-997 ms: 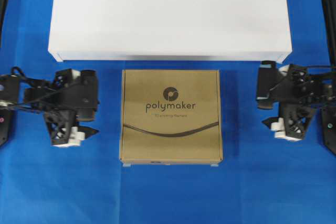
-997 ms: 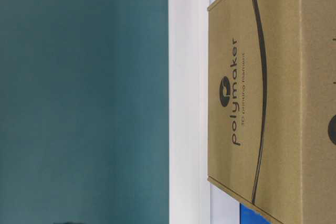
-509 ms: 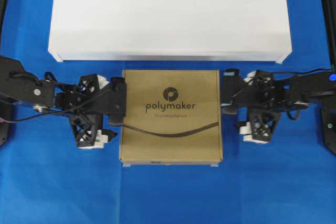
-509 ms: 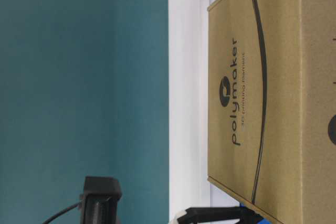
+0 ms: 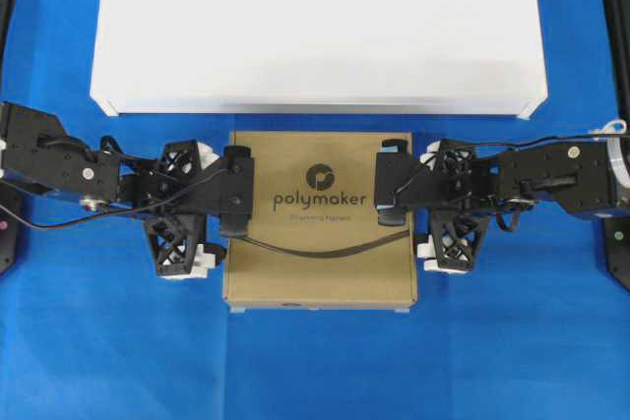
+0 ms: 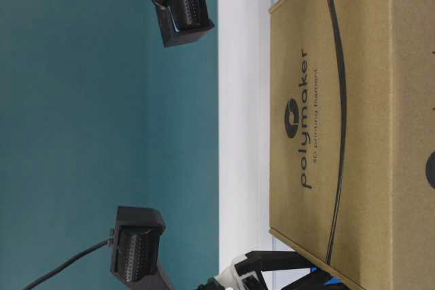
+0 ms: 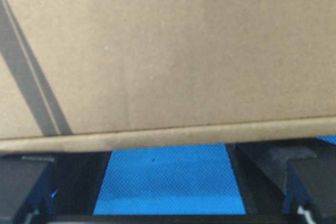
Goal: Place the cardboard box on the stand after clamping it between your arms.
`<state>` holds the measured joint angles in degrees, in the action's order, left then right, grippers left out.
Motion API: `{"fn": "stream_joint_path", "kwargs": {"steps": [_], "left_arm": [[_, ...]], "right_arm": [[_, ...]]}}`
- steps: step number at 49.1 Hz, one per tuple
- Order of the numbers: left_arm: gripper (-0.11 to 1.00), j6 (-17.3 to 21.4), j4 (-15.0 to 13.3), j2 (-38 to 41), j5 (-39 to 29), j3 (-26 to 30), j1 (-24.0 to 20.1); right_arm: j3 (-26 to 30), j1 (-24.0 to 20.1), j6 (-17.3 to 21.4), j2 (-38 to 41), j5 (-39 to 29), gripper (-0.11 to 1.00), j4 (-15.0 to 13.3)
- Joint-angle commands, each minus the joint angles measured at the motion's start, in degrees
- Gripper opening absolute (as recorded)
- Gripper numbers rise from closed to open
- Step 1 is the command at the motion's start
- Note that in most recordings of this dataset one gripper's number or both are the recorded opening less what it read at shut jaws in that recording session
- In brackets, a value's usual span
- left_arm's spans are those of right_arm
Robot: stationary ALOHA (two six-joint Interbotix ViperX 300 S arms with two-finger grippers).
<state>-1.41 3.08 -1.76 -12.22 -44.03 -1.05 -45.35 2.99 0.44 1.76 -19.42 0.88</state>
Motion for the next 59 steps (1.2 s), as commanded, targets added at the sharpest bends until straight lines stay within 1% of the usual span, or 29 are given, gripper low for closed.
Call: {"fn": "stream_joint_path", "kwargs": {"steps": [1, 15, 23, 28, 30, 33, 46, 53, 59], "left_arm": [[0.88, -0.18, 0.09, 0.53, 0.70, 1.93, 0.26], [0.88, -0.09, 0.00, 1.05, 0.62, 3.34, 0.26], [0.88, -0.09, 0.09, 0.35, -0.18, 4.75, 0.26], [0.88, -0.18, 0.09, -1.41, -2.46, 6.68, 0.35], [0.88, -0.18, 0.09, -2.46, -4.57, 8.17, 0.44], [0.88, -0.09, 0.09, -3.78, -7.38, 9.93, 0.44], [0.88, -0.18, 0.09, -9.32, -20.39, 18.37, 0.44], [0.88, -0.18, 0.09, -11.69, -26.10, 23.12, 0.53], [0.88, -0.18, 0.09, -12.48, -29.53, 26.02, 0.62]], "right_arm": [[2.72, -0.18, 0.18, -0.26, 0.70, 0.99, 0.26], [2.99, 0.00, 0.35, -0.18, 0.79, 0.99, 0.26], [4.04, 0.18, 0.26, -1.23, -0.18, 0.99, 0.26], [5.45, -0.09, 0.35, -2.90, -0.97, 0.99, 0.26], [6.15, -0.18, 0.44, -3.78, -1.67, 0.99, 0.26], [7.38, -0.18, 0.35, -5.10, -3.43, 0.99, 0.26], [14.33, -0.79, 0.26, -10.72, -18.37, 0.99, 0.26], [18.81, -0.97, 0.26, -13.10, -25.40, 0.99, 0.26], [21.88, -1.14, 0.26, -14.06, -29.53, 0.99, 0.26]]}}
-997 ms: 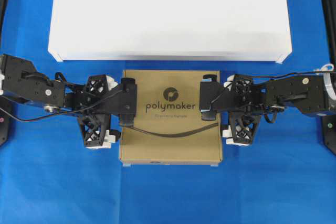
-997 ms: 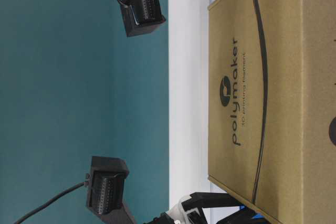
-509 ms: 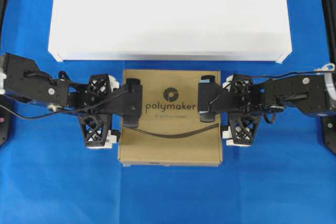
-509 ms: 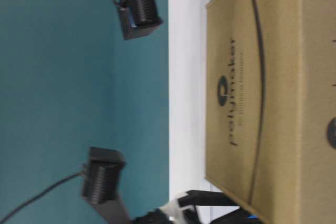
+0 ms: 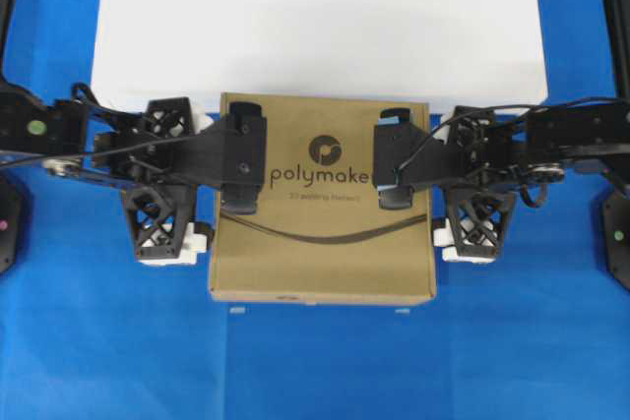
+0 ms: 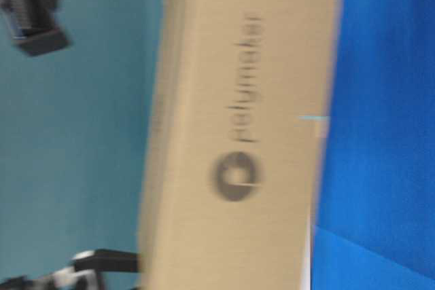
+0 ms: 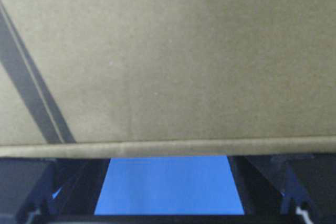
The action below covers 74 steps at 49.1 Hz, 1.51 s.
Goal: Place the cardboard box on the stand after clamping it between your arms.
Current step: 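Lift the clamped box and carry it forward onto the white stand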
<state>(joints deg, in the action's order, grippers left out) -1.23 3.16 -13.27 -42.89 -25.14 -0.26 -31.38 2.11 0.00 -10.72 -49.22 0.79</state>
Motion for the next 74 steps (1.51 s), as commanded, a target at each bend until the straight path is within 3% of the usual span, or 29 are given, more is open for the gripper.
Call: {"fn": "stream_joint_path", "kwargs": {"steps": [1, 38, 45, 59, 74], "left_arm": [[0.88, -0.35, 0.00, -0.97, 0.53, 7.38, -0.18], [0.88, 0.44, 0.00, -0.09, -0.62, 8.09, -1.23], [0.88, 3.69, 0.00, 0.35, -0.53, 8.88, -3.08], [0.88, 5.36, 0.00, 1.85, -0.44, 10.55, -7.12], [0.88, 10.37, 0.00, 4.39, -0.44, 12.92, -11.95]], "right_arm": [[8.26, -0.26, 0.70, -1.58, -0.26, 0.99, 0.35], [10.63, 0.70, 0.18, -0.88, -1.67, 0.99, 0.53], [10.90, 2.37, -2.99, -0.53, -1.67, 0.99, 0.53], [11.07, 6.42, -8.00, -0.44, -1.58, 0.99, 0.62], [13.62, 12.22, -14.24, 1.67, -0.97, 0.99, 1.85]]}}
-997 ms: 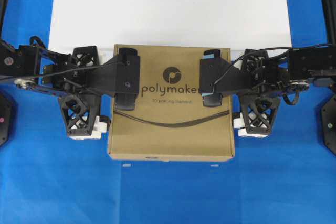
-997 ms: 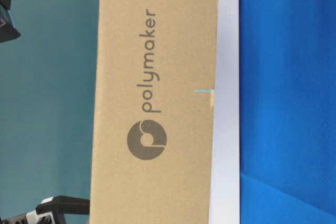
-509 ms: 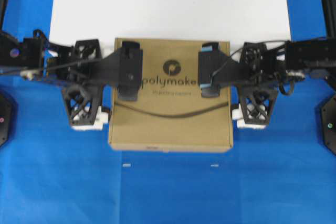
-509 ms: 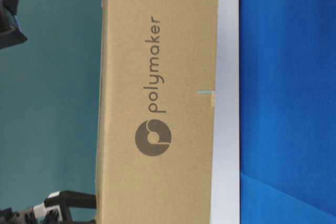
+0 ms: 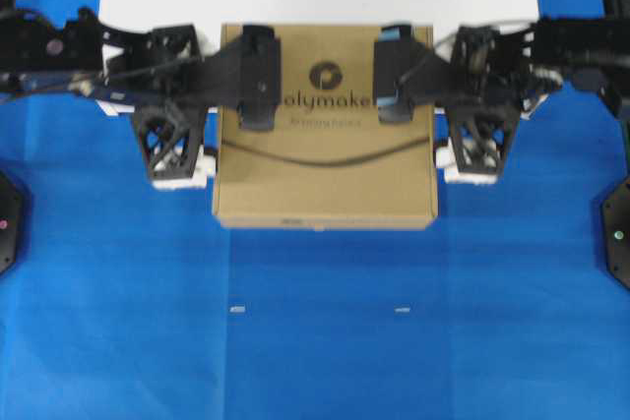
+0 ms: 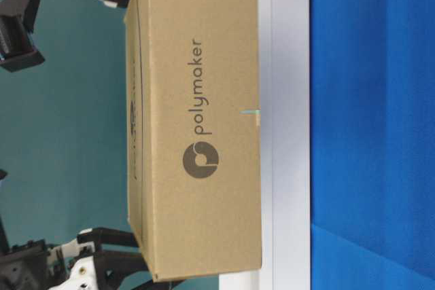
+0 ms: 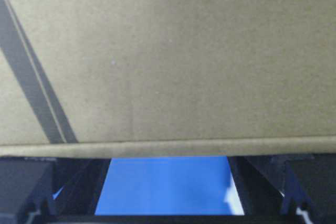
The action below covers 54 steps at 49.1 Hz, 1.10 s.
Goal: Place the cardboard box on the stand after clamping it between your arms.
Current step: 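Lift the clamped box and carry it forward onto the white stand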
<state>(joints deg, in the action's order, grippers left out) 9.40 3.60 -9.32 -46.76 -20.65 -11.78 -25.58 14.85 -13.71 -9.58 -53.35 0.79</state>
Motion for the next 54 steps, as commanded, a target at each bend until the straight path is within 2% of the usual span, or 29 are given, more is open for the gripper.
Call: {"fn": "stream_joint_path", "kwargs": {"steps": [1, 25, 40, 54], "left_arm": [[0.88, 0.09, -0.44, 0.62, 3.52, 8.61, -0.79], [0.88, 8.70, -0.44, 5.89, 4.04, 15.12, -9.32], [0.88, 9.32, -0.44, 10.11, 4.22, 17.93, -13.80], [0.88, 9.76, -0.44, 13.10, 4.66, 19.95, -18.02]], "right_arm": [[8.17, 0.09, -1.41, 0.88, 3.16, 0.99, 1.93], [13.54, 9.14, -12.66, 7.21, 2.81, 0.99, 4.13], [18.37, 14.15, -19.60, 10.72, 2.20, 0.99, 9.32], [21.01, 18.11, -23.47, 13.18, 2.20, 0.99, 11.69]]}}
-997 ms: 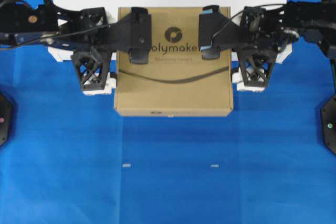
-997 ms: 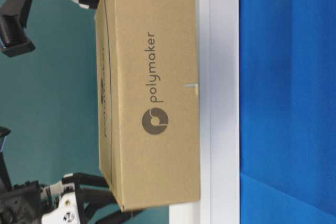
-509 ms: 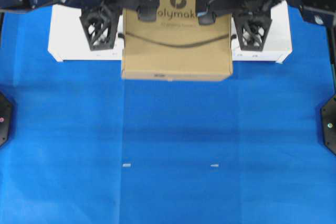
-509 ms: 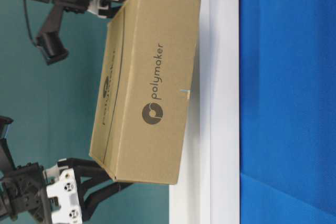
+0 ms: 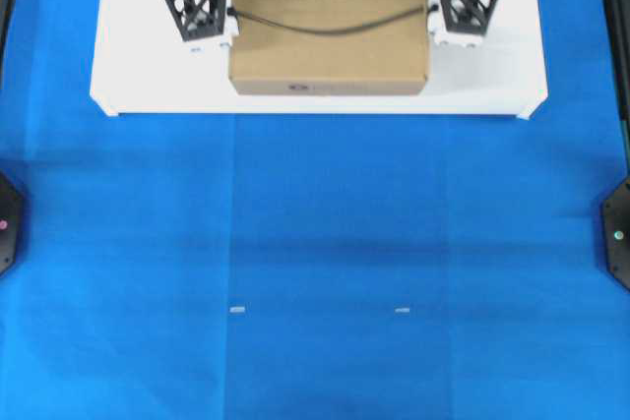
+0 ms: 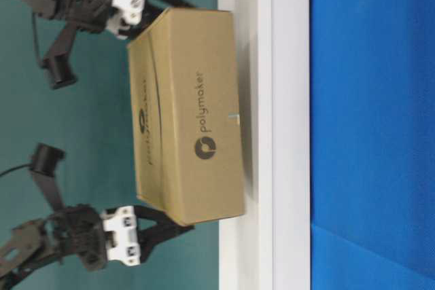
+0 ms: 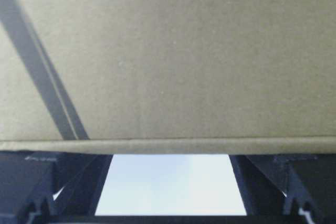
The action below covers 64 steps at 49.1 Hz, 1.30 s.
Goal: Place the cardboard box on the stand after clamping it between your arms.
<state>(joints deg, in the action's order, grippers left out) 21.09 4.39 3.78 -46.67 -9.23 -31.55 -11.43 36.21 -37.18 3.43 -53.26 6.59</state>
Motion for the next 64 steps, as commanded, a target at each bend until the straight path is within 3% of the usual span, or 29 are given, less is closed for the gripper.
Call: {"fn": "stream_joint_path", "kwargs": {"steps": [1, 11, 52, 64], "left_arm": [[0.88, -1.93, -1.32, 0.18, 4.57, 8.79, 1.41], [0.88, -2.02, -1.23, 1.32, 4.22, 10.37, 0.62], [0.88, -4.22, -1.32, 0.97, 3.43, 9.76, 3.08], [0.88, -4.48, -1.32, 1.14, 2.99, 8.53, 3.34]], "right_arm": [[7.03, -2.90, -0.26, 0.44, 2.11, 0.99, 6.15], [8.70, -1.67, -2.55, 2.72, 1.67, 0.99, 9.49], [3.78, 0.79, -2.72, 4.04, 2.37, 0.99, 9.40], [1.67, 1.76, -3.08, 5.54, 5.27, 0.99, 9.40]]}}
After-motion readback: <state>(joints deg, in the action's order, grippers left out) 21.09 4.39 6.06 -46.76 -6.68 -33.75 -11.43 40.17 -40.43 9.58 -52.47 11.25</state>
